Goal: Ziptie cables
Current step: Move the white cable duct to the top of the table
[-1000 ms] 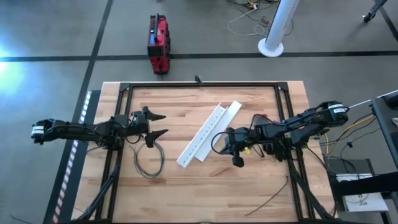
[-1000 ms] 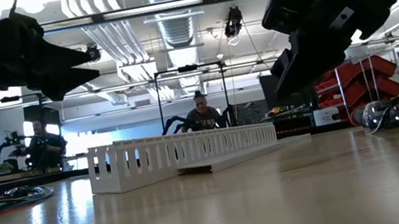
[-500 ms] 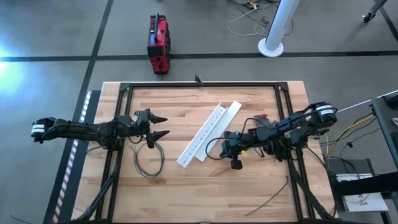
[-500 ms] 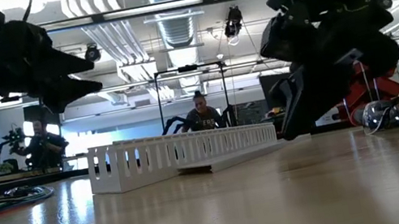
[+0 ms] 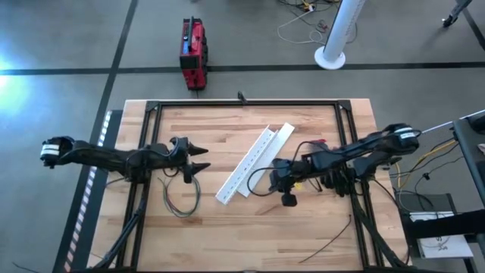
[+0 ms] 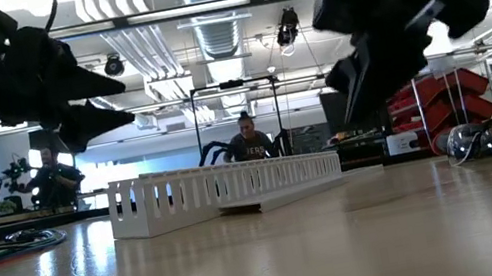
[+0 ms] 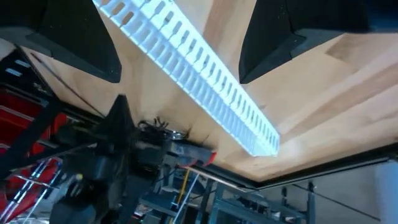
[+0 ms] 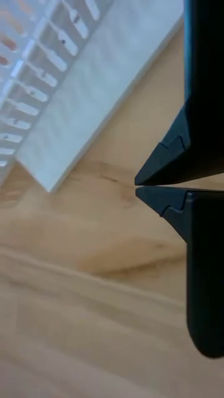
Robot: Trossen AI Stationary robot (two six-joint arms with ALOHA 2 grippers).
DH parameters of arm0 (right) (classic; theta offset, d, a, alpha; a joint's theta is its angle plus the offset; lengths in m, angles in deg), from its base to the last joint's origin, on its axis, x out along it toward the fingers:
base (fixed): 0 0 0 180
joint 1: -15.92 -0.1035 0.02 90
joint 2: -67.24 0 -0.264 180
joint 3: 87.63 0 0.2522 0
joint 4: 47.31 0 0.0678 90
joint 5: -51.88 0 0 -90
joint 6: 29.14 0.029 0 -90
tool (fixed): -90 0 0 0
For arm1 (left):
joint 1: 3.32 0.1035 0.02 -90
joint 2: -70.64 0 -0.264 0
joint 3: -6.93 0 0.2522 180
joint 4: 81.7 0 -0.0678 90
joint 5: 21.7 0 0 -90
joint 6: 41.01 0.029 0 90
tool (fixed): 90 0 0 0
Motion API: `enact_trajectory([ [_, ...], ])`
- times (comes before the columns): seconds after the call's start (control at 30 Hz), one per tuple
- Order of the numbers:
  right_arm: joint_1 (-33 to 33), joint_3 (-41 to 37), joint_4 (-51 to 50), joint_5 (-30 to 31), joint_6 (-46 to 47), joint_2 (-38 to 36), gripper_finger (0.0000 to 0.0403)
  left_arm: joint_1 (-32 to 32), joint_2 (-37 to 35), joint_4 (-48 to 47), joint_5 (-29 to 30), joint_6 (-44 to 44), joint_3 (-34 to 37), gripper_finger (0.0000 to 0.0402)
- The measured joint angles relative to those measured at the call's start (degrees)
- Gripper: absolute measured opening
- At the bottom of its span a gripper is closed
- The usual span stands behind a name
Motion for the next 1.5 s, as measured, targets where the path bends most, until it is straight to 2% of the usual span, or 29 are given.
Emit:
enact_trajectory([
  [0.27, -3.41, -0.02, -8.20, 11.31, 1.90, -10.24, 0.0001, -6.68, 11.96, 1.70, 10.94, -3.98, -1.61, 0.0310],
  [0.4, -4.45, -0.22, -8.92, 13.83, 2.72, -12.96, 0.0000, -11.15, 20.14, 1.33, 17.19, -4.20, -7.05, 0.0310],
  [0.53, -5.17, -0.35, -8.95, 14.18, 3.22, -13.57, 0.0000, -13.75, 29.25, -3.76, 24.94, -4.50, -14.57, 0.0310],
  [0.73, -6.62, -0.60, -9.33, 14.21, 5.19, -12.33, 0.0000, -13.97, 39.66, -8.51, 25.74, -5.23, -23.96, 0.0310],
  [0.97, -7.89, -0.63, -9.92, 14.29, 6.82, -10.64, 0.0000, -12.64, 45.06, -17.76, 26.32, -12.74, -29.47, 0.0310],
  [1.1, -7.89, -0.63, -9.58, 14.69, 7.02, -10.04, 0.0000, -12.09, 48.46, -20.88, 25.08, -13.19, -32.23, 0.0306],
  [1.17, -7.89, -0.63, -9.82, 15.65, 7.35, -9.92, 0.0000, -12.09, 50.75, -22.50, 23.48, -12.55, -34.01, 0.0287],
  [1.23, -7.89, -0.63, -9.55, 15.82, 7.36, -9.99, 0.0000, -12.09, 52.67, -24.04, 23.07, -12.13, -36.74, 0.0251],
  [1.37, -7.89, -0.63, -9.50, 15.84, 7.35, -10.55, 0.0000, -11.69, 56.18, -30.30, 23.90, -9.02, -42.49, 0.0149],
  [1.5, -8.00, -0.61, -9.63, 15.82, 7.32, -10.84, 0.0000, -9.88, 57.45, -37.53, 28.58, -2.08, -47.67, 0.0041],
])
